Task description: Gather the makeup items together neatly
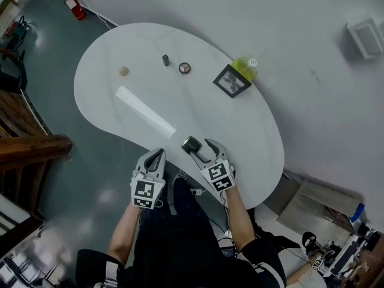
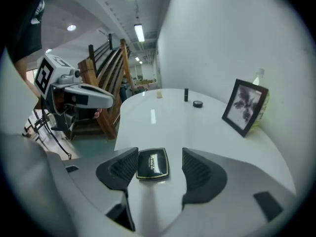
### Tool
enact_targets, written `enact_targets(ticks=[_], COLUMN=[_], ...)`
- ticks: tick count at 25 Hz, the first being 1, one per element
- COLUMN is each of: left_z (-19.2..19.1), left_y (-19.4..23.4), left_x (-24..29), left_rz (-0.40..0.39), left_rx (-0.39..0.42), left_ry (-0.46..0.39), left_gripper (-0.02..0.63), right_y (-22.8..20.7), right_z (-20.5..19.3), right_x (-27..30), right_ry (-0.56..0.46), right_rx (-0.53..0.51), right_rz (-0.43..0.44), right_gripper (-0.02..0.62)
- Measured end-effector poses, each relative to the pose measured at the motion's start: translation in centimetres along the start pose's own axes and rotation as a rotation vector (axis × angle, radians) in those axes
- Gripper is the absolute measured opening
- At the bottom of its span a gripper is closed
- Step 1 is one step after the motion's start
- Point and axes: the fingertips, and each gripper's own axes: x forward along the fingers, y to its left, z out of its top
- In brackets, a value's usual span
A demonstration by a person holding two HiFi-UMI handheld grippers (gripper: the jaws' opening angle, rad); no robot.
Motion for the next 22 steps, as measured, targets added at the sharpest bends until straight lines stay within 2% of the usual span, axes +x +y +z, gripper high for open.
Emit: enact_targets(ticks=[13,22], left_z=[11.4,17.3], left_y=[-4.5,-6.3], left_x=[-3.2,-4.8], left_rz=[-0.044,-0.097], left_rx=[0.129,0.232], left_ry=[-0.174,-0.278], left_gripper=[0.02,0.02], right_y=[-3.8,-3.8], right_z=[9.7,12.7], right_x=[-14.2,-19.9], right_ry=[-0.393,-0.537], right_rx=[0.102,0.112], right_rz=[-0.324,-0.495], right_gripper=[0.281,0.115])
